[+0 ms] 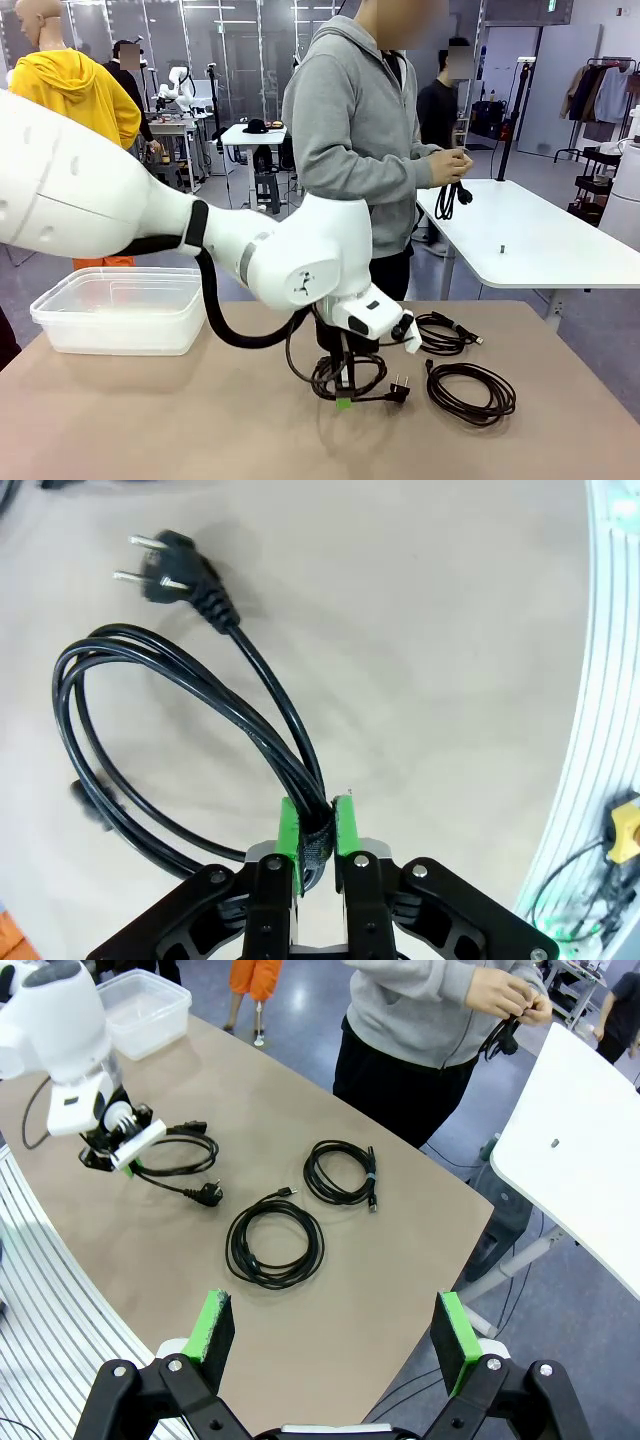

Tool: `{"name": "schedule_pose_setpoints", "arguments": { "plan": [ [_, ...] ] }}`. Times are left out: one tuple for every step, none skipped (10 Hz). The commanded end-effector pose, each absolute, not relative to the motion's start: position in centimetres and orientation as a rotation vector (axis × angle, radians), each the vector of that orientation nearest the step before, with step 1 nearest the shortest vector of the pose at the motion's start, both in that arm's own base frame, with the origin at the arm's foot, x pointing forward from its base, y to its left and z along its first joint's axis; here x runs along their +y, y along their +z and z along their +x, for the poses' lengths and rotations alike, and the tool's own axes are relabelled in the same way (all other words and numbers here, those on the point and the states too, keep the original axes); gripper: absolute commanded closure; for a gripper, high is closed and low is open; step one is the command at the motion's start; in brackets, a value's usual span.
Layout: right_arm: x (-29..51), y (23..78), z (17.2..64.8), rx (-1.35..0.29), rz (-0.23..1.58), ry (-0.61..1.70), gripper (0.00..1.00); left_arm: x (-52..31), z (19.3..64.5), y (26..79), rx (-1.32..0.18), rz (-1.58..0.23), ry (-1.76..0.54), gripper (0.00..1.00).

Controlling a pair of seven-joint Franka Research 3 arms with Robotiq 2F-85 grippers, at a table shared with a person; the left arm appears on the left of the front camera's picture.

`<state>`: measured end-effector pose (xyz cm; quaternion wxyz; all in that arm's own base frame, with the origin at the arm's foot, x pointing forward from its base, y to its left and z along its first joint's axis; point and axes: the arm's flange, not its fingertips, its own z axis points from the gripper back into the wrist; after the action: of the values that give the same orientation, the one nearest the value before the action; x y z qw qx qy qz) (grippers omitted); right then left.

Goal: Organize and store the cables.
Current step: Place the Power Cable into the Organizing box.

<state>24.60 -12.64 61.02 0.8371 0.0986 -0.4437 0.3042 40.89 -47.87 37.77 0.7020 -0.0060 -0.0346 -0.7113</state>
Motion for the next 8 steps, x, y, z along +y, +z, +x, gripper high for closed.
{"name": "schedule_pose_setpoints", "arguments": {
  "plan": [
    [-12.71, 60.95, 24.58, -0.94, 0.21, 0.642, 0.0, -47.17, 40.46, 40.04, -0.076, -0.03, -1.62, 1.0],
    [-12.71, 60.95, 24.58, -0.94, 0.21, 0.642, 0.0, -47.37, 40.41, 40.29, -0.077, -0.022, -1.665, 1.0],
    [-12.71, 60.95, 24.58, -0.94, 0.21, 0.642, 0.0, -47.67, 40.83, 39.38, -0.09, 0.0, -1.593, 1.0],
    [-12.71, 60.95, 24.58, -0.94, 0.21, 0.642, 0.0, -47.67, 40.83, 39.38, -0.09, 0.0, -1.593, 1.0],
    [-12.71, 60.95, 24.58, -0.94, 0.21, 0.642, 0.0, -47.67, 40.83, 39.38, -0.09, 0.0, -1.593, 1.0],
    [-12.71, 60.95, 24.58, -0.94, 0.21, 0.642, 0.0, -47.67, 40.83, 39.38, -0.09, 0.0, -1.593, 1.0],
    [-12.71, 60.95, 24.58, -0.94, 0.21, 0.642, 0.0, -47.67, 40.83, 39.38, -0.09, 0.0, -1.593, 1.0],
    [-12.71, 60.95, 24.58, -0.94, 0.21, 0.642, 0.0, -47.67, 40.83, 39.38, -0.09, 0.0, -1.593, 1.0]
  ]
}}
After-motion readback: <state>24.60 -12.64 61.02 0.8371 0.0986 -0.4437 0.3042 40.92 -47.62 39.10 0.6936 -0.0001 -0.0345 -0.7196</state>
